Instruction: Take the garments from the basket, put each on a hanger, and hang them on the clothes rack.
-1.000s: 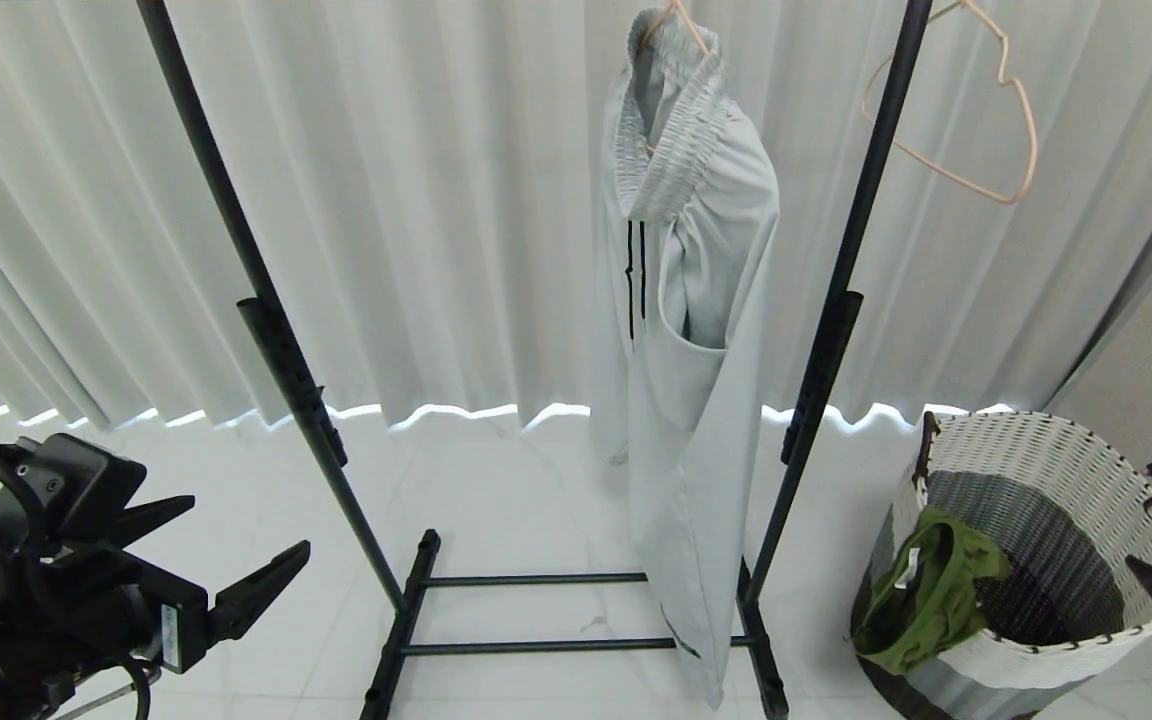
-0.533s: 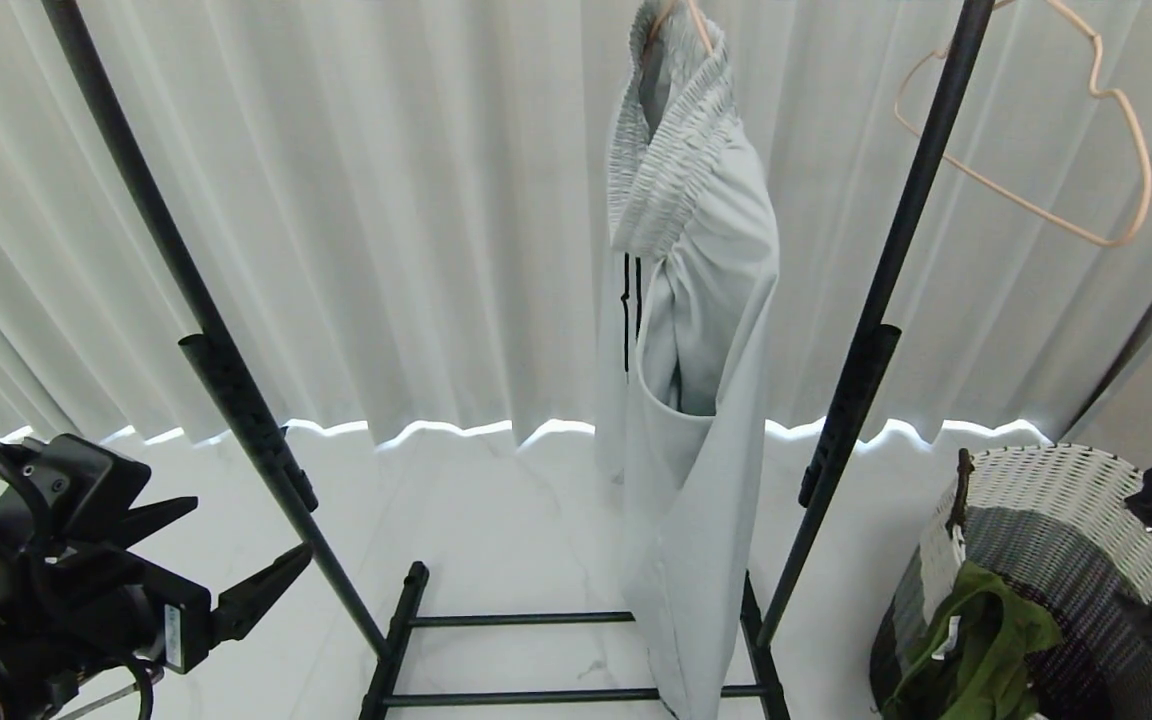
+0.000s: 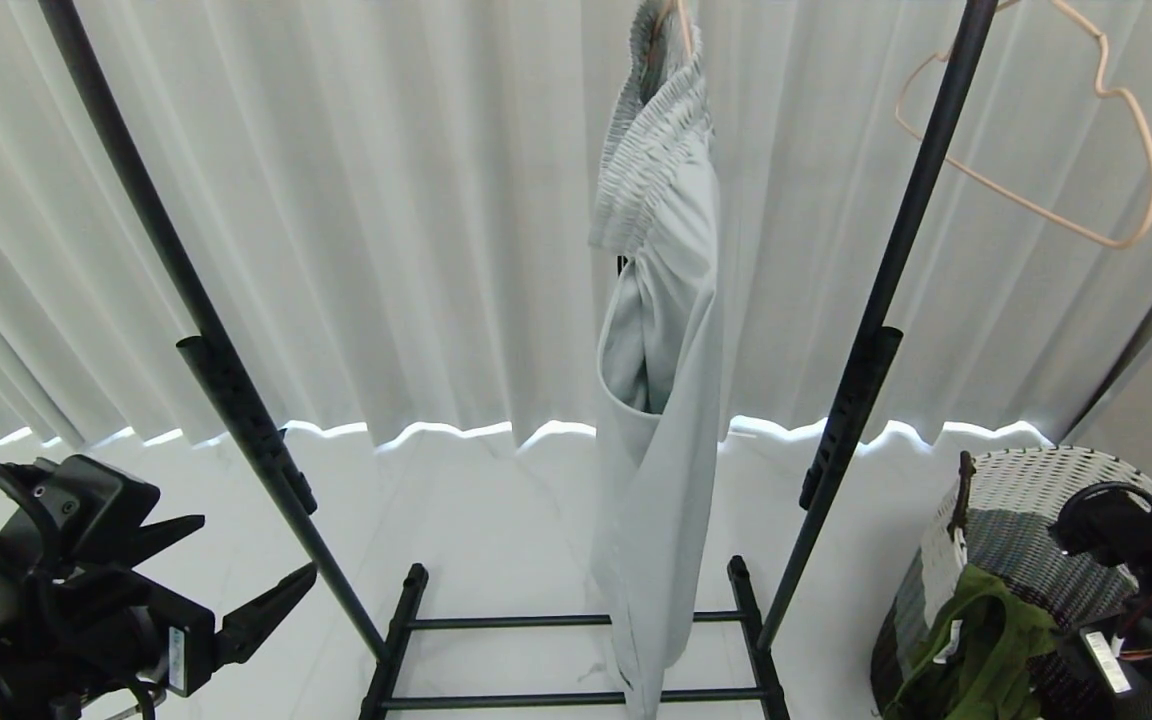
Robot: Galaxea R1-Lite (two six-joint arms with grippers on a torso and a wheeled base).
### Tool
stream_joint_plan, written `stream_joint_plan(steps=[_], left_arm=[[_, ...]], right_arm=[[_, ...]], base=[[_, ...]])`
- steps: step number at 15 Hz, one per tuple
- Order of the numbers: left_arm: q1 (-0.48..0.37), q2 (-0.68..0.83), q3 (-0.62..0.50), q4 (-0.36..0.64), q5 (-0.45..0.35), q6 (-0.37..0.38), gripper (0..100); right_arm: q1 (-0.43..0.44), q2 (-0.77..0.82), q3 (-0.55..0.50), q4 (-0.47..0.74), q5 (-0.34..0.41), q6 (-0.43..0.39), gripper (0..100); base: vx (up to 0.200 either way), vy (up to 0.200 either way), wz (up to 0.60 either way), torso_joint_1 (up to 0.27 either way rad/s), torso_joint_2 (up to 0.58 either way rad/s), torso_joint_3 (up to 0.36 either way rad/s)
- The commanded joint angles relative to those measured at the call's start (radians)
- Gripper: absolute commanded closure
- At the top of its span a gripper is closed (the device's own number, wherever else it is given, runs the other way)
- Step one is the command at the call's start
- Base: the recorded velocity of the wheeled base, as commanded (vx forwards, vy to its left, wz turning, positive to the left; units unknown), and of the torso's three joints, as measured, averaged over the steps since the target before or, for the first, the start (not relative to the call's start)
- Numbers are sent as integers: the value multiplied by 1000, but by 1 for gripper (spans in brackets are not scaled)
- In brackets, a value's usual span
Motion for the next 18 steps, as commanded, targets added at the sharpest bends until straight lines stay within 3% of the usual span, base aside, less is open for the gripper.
stream_joint_plan(steps=[1, 6, 13, 14, 18], left_arm=[[-8, -2, 4, 0, 0, 0, 0], [-70, -4, 1, -2, 1, 2, 0], [-122, -4, 8, -2, 3, 2, 0], [-122, -4, 8, -2, 3, 2, 0], [-122, -7, 8, -2, 3, 2, 0]], right_arm=[[-7, 165, 2, -68, 10, 29, 0], [-60, 399, -3, -318, 7, 38, 0], [-94, 438, -7, -400, 12, 38, 0], [-94, 438, -9, -405, 10, 38, 100], [-90, 382, -9, -404, 6, 32, 100]], base=[[0, 0, 0, 0, 0, 0], [0, 0, 0, 0, 0, 0], [0, 0, 0, 0, 0, 0], [0, 0, 0, 0, 0, 0], [0, 0, 0, 0, 0, 0]])
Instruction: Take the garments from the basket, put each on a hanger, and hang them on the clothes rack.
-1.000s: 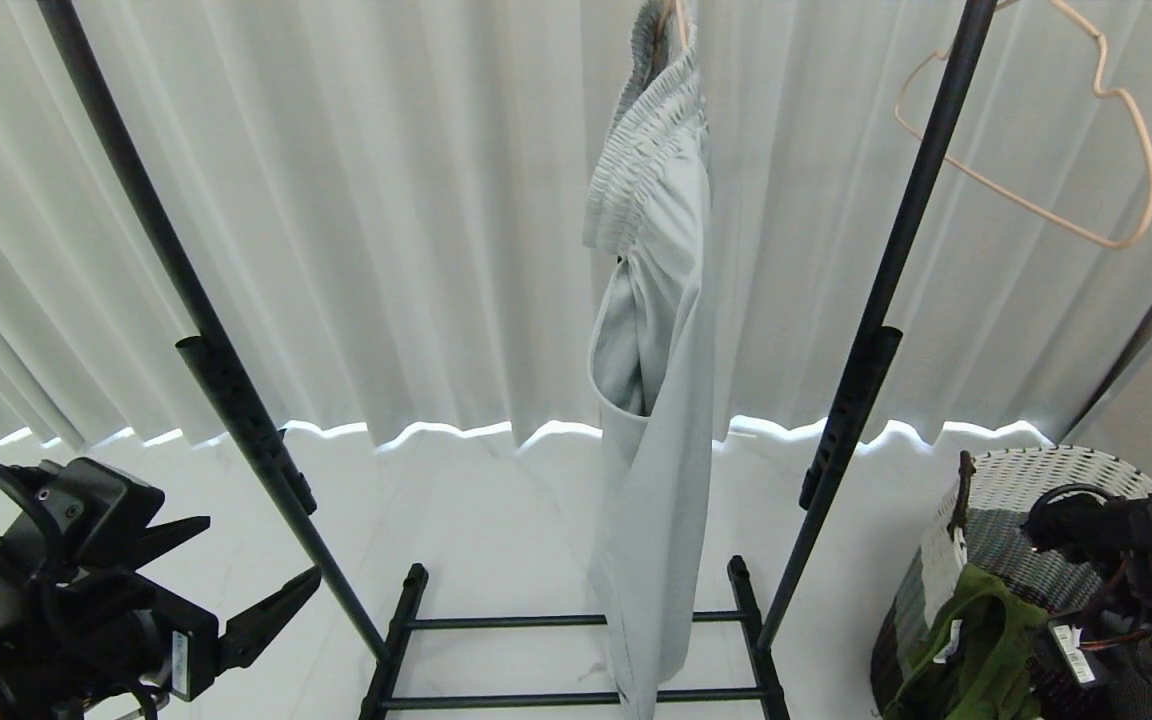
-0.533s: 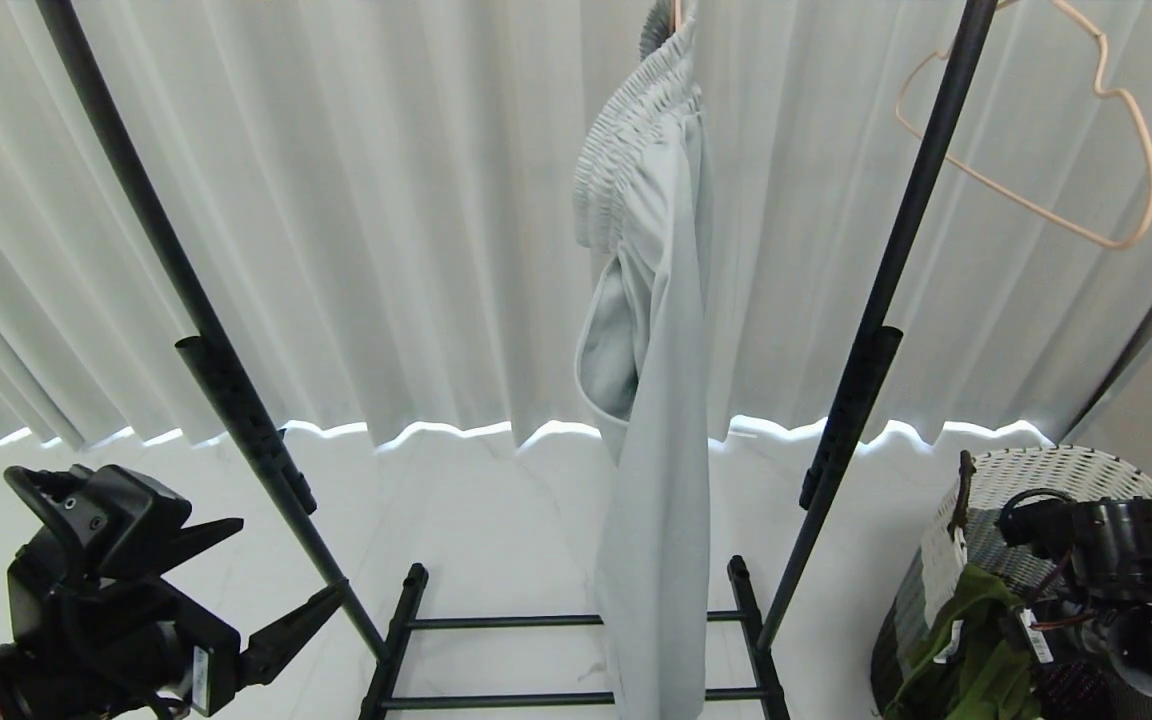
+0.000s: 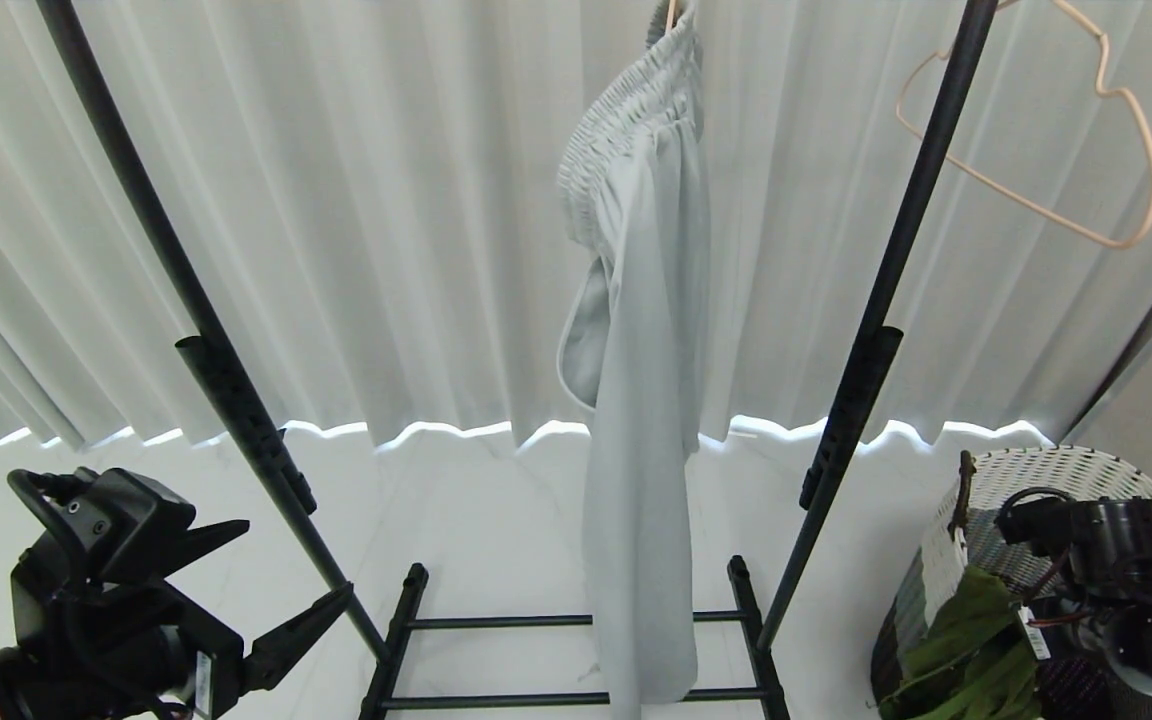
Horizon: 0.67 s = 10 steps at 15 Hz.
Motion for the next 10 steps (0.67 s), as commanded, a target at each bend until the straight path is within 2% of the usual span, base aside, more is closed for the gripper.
stream_joint_plan(steps=[1, 3, 6, 7, 8, 10], left_arm=[[0, -1, 1, -1, 0, 0, 0], [0, -2, 14, -1, 0, 3, 0], [1, -33, 47, -1, 3, 37, 0], [1, -36, 54, -1, 6, 38, 0], [1, -47, 63, -1, 19, 38, 0], [3, -54, 64, -1, 25, 38, 0]], right_arm=[[2, -79, -4, 11, -1, -5, 100], [2, -167, -44, 79, -2, -13, 100], [30, -386, -282, 474, -1, -24, 100], [37, -413, -318, 529, -1, -24, 100], [74, -490, -429, 687, 1, -24, 100], [135, -570, -538, 835, -1, -24, 100]], base=[[0, 0, 0, 0, 0, 0], [0, 0, 0, 0, 0, 0], [0, 0, 0, 0, 0, 0], [0, 0, 0, 0, 0, 0], [0, 0, 0, 0, 0, 0], [0, 0, 0, 0, 0, 0]])
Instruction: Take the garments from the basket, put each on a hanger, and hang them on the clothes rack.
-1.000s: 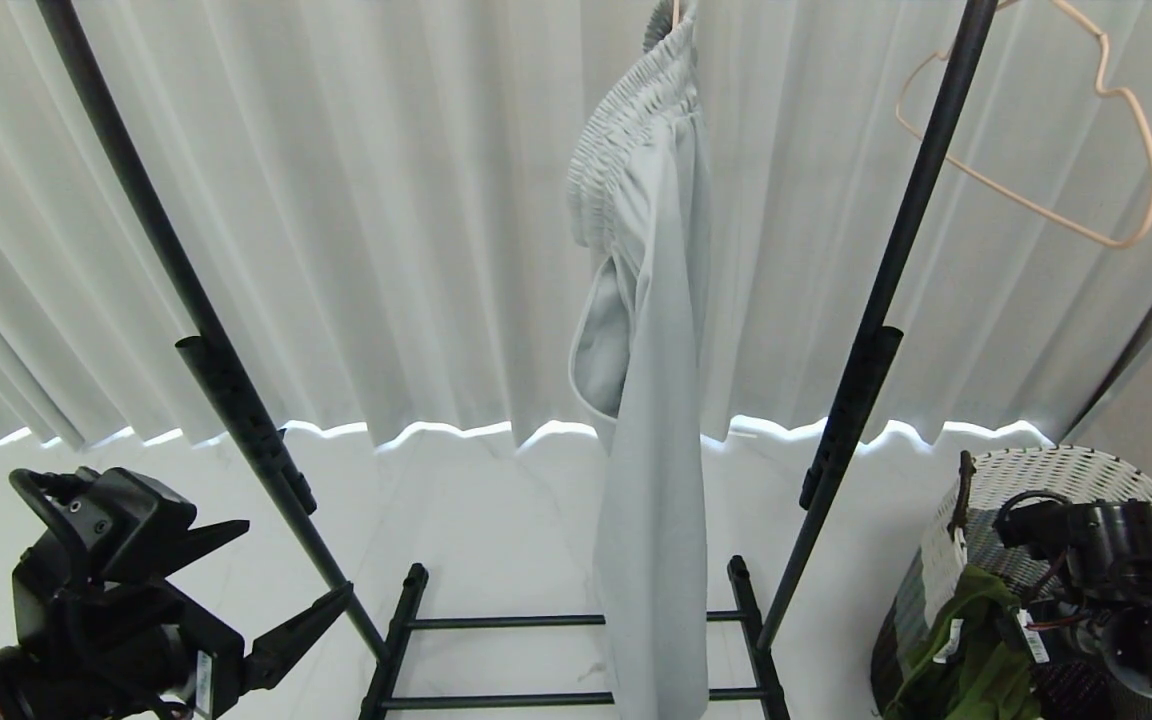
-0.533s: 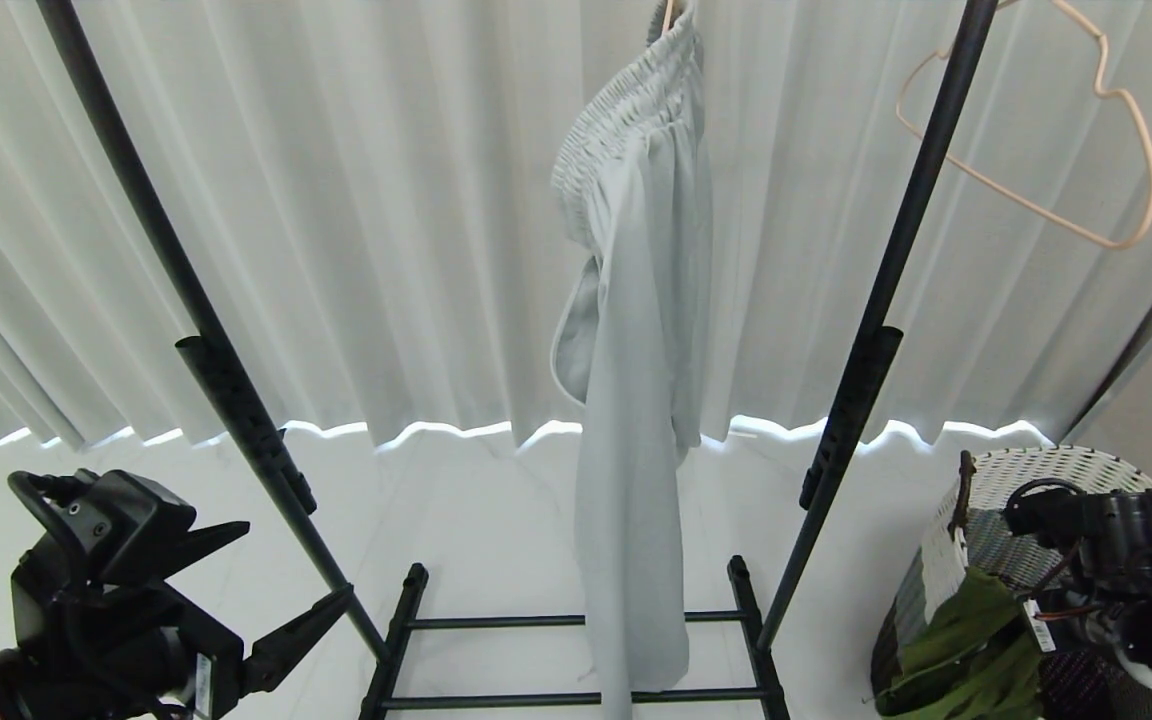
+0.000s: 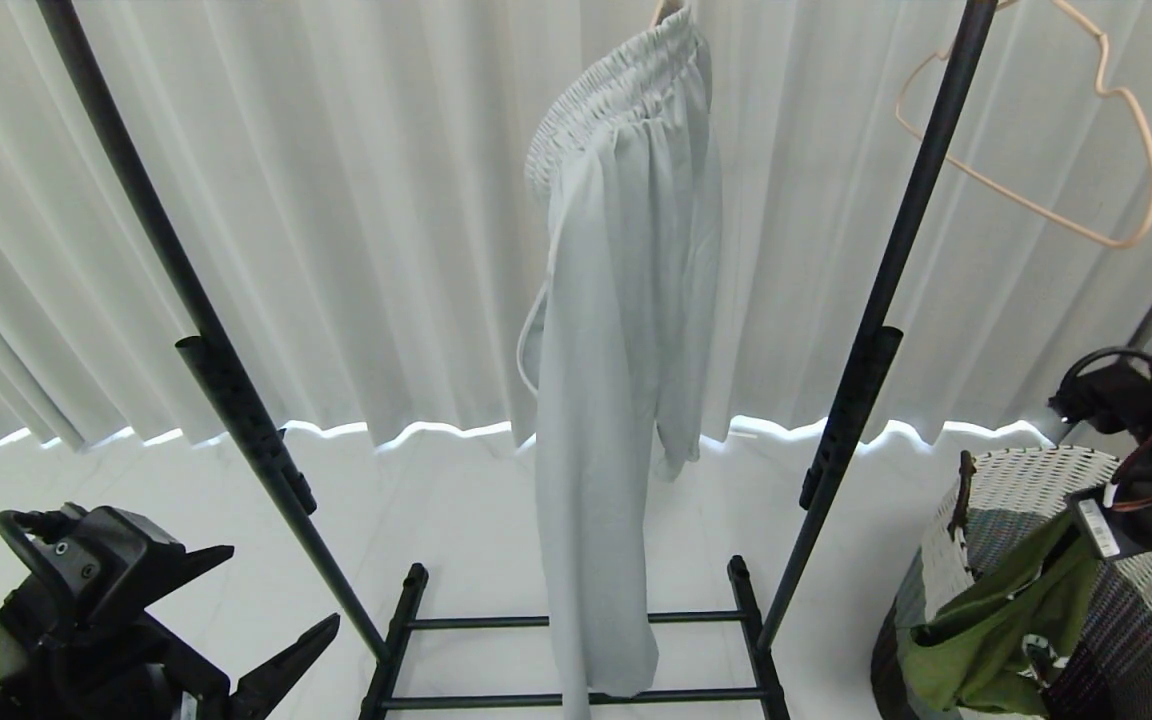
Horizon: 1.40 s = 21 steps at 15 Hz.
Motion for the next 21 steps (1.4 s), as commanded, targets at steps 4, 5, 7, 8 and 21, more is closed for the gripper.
stream_joint_plan(steps=[4, 5, 7, 8, 21], left_arm=[[2, -12, 1, -1, 20, 0, 0], [2, -10, 1, -1, 20, 0, 0], [2, -7, 1, -1, 20, 0, 0], [2, -4, 1, -1, 20, 0, 0], [2, -1, -1, -1, 23, -2, 0]], right_arm=[[186, -234, -184, 206, 0, -4, 100], [214, -246, -186, 215, 0, -4, 100], [255, -254, -186, 215, -2, -4, 100], [269, -252, -192, 215, -2, -6, 100], [377, -217, -207, 207, -2, -20, 100]], base=[[-150, 0, 0, 7, 3, 2], [-200, 0, 0, 2, 2, -2], [-200, 0, 0, -2, -2, 2], [-200, 0, 0, 2, 7, -2], [-31, 108, 0, 2, 2, 3]])
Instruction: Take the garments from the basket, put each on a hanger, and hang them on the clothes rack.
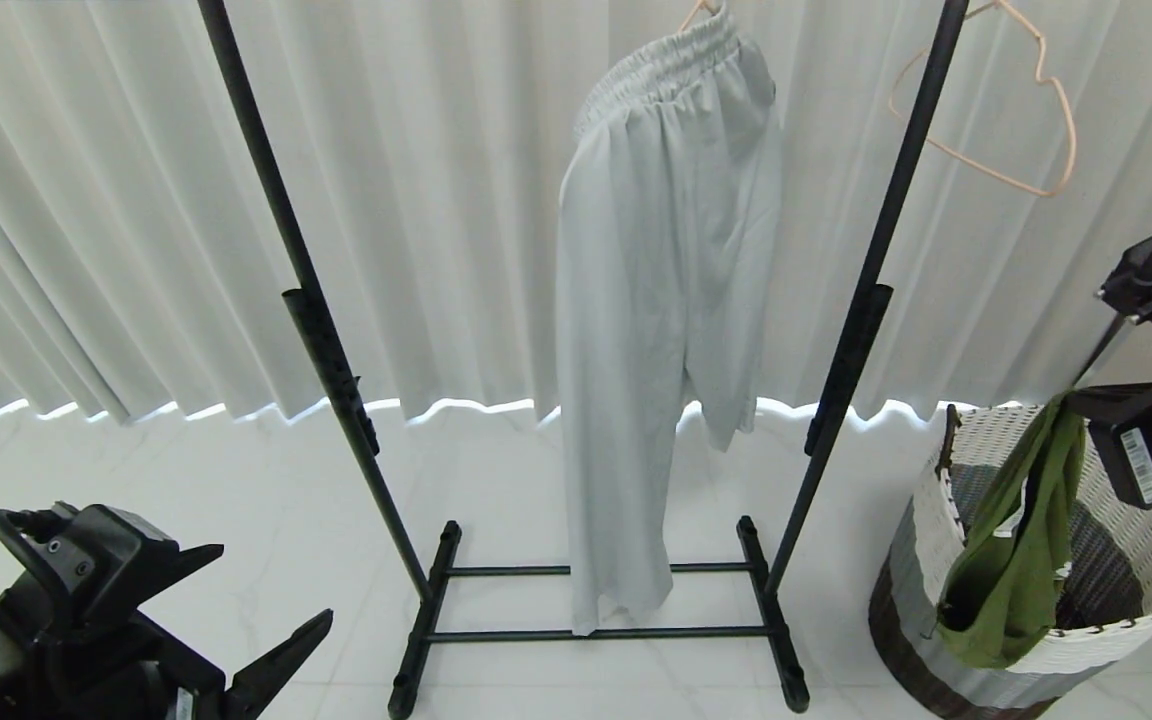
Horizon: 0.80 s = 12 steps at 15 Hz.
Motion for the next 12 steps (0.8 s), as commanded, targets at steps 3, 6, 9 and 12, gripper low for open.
stream_joint_plan(steps=[3, 6, 9, 12], left_arm=[[0, 3, -1, -1, -1, 2, 0], [-1, 0, 1, -1, -3, 3, 0], [-4, 3, -1, 1, -6, 43, 0], [-40, 0, -2, 1, -31, 80, 0]], right_arm=[[15, 17, -4, -2, 0, 0, 100], [58, 58, -58, -2, 3, 3, 100], [88, 106, -131, -23, 3, 6, 100], [127, 118, -177, -35, 5, 6, 100]], base=[[0, 200, 0, 1, 4, 1], [0, 67, 0, 1, 1, -2], [0, 0, 0, 0, 0, 0], [0, 0, 0, 0, 0, 0]])
